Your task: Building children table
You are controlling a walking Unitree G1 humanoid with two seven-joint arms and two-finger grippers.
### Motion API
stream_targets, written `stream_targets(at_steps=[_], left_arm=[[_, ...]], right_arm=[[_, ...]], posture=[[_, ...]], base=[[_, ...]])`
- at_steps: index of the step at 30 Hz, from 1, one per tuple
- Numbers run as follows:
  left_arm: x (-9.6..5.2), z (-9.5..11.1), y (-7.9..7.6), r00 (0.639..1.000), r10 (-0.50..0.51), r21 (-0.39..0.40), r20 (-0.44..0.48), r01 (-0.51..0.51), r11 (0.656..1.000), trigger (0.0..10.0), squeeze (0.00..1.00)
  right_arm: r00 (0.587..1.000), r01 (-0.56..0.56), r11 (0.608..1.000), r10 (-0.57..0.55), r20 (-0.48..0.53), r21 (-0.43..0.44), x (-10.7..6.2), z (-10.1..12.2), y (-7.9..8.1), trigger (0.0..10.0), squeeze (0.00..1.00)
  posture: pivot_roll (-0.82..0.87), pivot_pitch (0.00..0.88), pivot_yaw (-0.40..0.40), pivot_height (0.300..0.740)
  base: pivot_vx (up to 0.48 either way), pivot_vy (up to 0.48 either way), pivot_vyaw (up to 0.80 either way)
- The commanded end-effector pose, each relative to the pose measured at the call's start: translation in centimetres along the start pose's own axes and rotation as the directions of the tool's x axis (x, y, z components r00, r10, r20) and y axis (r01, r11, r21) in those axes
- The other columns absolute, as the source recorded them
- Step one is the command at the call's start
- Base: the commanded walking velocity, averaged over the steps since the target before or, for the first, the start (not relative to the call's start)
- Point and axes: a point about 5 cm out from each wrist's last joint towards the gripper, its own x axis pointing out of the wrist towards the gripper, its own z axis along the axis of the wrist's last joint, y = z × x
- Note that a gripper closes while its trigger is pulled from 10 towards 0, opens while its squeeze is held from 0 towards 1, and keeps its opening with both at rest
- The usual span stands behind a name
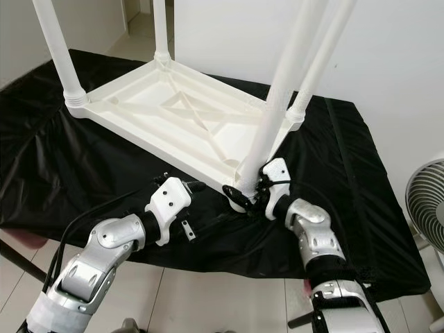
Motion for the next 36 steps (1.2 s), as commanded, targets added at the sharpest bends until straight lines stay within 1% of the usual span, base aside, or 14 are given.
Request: stream_targets(at_steps=[1, 2, 9, 13, 16, 19, 22, 25, 27, 29, 30, 32, 35, 36], left_arm=[[0.0, -0.1, 0.0, 0.999, 0.038, -0.009, 0.0, -0.038, 0.999, 10.0, 0.0], [-0.1, -0.1, 0.0, 0.999, 0.038, -0.009, -0.002, -0.038, 0.999, 10.0, 0.0], [0.0, -0.2, -0.1, 0.999, 0.035, -0.012, 0.0, -0.035, 0.999, 10.0, 0.0], [0.1, -0.1, -0.3, 1.0, 0.025, -0.017, 0.004, -0.025, 1.0, 10.0, 0.0], [0.1, -0.1, -0.4, 1.0, 0.025, -0.018, 0.004, -0.024, 1.0, 10.0, 0.0], [0.1, -0.2, -0.5, 1.0, 0.023, -0.021, 0.003, -0.023, 1.0, 10.0, 0.0], [0.1, -0.2, -0.5, 1.0, 0.022, -0.023, 0.002, -0.022, 1.0, 10.0, 0.0], [0.1, -0.2, -0.6, 1.0, 0.019, -0.027, 0.003, -0.019, 0.999, 10.0, 0.0], [0.1, -0.2, -0.6, 1.0, 0.019, -0.027, 0.003, -0.019, 0.999, 10.0, 0.0], [0.2, -0.2, -0.6, 1.0, 0.014, -0.026, 0.004, -0.014, 1.0, 10.0, 0.0], [0.3, -0.2, -0.6, 1.0, 0.01, -0.025, 0.005, -0.01, 1.0, 10.0, 0.0], [0.4, -0.2, -0.6, 1.0, 0.003, -0.023, 0.007, -0.003, 1.0, 10.0, 0.0], [0.4, -0.1, -0.6, 1.0, 0.001, -0.023, 0.008, -0.001, 1.0, 10.0, 0.0], [0.4, -0.1, -0.6, 1.0, 0.001, -0.021, 0.008, -0.001, 1.0, 10.0, 0.0]], right_arm=[[1.0, 0.002, 1.0, -0.002, 0.012, 0.005, 0.2, -0.1, 0.1, 0.0, 0.0], [0.999, 0.012, 1.0, -0.012, 0.037, 0.02, 0.1, -0.2, 0.1, 0.0, 0.0], [0.997, 0.037, 0.999, -0.038, 0.061, 0.015, -0.1, -0.4, 0.1, 0.0, 0.0], [0.981, 0.175, 0.985, -0.173, 0.082, -0.01, -0.4, -0.3, 0.1, 0.0, 0.0], [0.974, 0.214, 0.977, -0.212, 0.078, -0.008, -0.5, -0.3, 0.0, 0.0, 0.0], [0.948, 0.307, 0.952, -0.307, 0.087, 0.011, -0.5, -0.4, 0.8, 0.0, 0.0], [0.932, 0.35, 0.936, -0.351, 0.087, 0.03, -0.5, -0.5, 1.2, 0.0, 0.0], [0.815, 0.574, 0.815, -0.578, 0.043, 0.077, -1.0, -1.1, 3.0, 0.0, 0.0], [0.815, 0.574, 0.815, -0.578, 0.043, 0.077, -1.0, -1.1, 3.0, 0.0, 0.0], [0.738, 0.67, 0.735, -0.674, 0.01, 0.103, -1.0, -1.3, 3.6, 0.0, 0.0], [0.697, 0.716, 0.694, -0.717, -0.016, 0.08, -1.1, -1.3, 3.7, 0.0, 0.0], [0.645, 0.764, 0.642, -0.763, -0.041, 0.068, -1.0, -1.4, 4.1, 0.0, 0.0], [0.628, 0.778, 0.625, -0.777, -0.046, 0.071, -1.0, -1.3, 4.3, 0.0, 0.0], [0.648, 0.76, 0.644, -0.76, -0.041, 0.088, -0.7, -1.3, 4.8, 0.0, 0.0]], posture=[[0.17, 0.06, -0.102, 0.74], [0.16, 0.06, -0.101, 0.74], [0.16, 0.06, -0.101, 0.74], [0.14, 0.07, -0.102, 0.74], [0.14, 0.07, -0.102, 0.74], [0.14, 0.079, -0.106, 0.74], [0.14, 0.08, -0.106, 0.74], [0.13, 0.08, -0.104, 0.74], [0.13, 0.08, -0.104, 0.74], [0.13, 0.075, -0.098, 0.74], [0.13, 0.074, -0.097, 0.74], [0.12, 0.072, -0.096, 0.74], [0.12, 0.071, -0.096, 0.74], [0.12, 0.074, -0.096, 0.74]], base=[[0.0, 0.0, 0.0], [0.0, 0.0, 0.0], [0.0, 0.0, 0.0], [0.0, 0.0, 0.0], [0.0, 0.0, 0.0], [0.0, 0.0, 0.0], [0.0, 0.0, 0.0], [0.0, 0.0, 0.0], [0.0, 0.0, 0.0], [0.0, 0.0, 0.0], [0.0, 0.0, 0.0], [0.0, 0.0, 0.0], [0.0, 0.0, 0.0], [0.0, 0.0, 0.0]])
